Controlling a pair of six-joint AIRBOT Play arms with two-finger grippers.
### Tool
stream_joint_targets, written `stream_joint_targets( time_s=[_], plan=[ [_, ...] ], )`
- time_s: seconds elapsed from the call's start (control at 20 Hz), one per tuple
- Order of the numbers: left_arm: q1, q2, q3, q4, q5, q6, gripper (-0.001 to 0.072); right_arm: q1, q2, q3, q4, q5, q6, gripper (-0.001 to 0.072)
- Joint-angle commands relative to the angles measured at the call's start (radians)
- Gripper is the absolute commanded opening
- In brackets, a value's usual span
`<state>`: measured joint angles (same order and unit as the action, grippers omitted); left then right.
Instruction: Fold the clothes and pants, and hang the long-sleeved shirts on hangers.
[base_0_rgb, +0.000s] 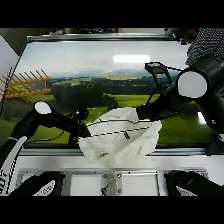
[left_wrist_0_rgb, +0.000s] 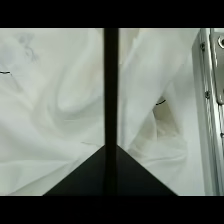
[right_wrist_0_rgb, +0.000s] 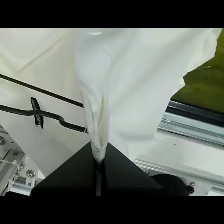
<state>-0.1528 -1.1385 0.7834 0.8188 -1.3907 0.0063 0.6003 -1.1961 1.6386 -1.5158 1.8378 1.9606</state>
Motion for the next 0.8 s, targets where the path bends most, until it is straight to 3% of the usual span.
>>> stream_joint_targets(
  time_s=[0.0,0.3,0.75],
  plan=[
    [-0.001,-0.015,0.000,-0.006,0.013,0.006,0.0004,0.000,-0.048,0.056,0.089,0.003,0.001,0.0015],
    [-0.001,-0.015,0.000,-0.008,0.014,0.006,0.0005,0.008,-0.103,0.071,0.264,-0.091,0.028,0.0014],
    [-0.001,-0.015,0.000,-0.009,0.013,0.005,0.0005,0.080,-0.151,0.071,0.263,-0.354,0.110,0.0014]
  ],
)
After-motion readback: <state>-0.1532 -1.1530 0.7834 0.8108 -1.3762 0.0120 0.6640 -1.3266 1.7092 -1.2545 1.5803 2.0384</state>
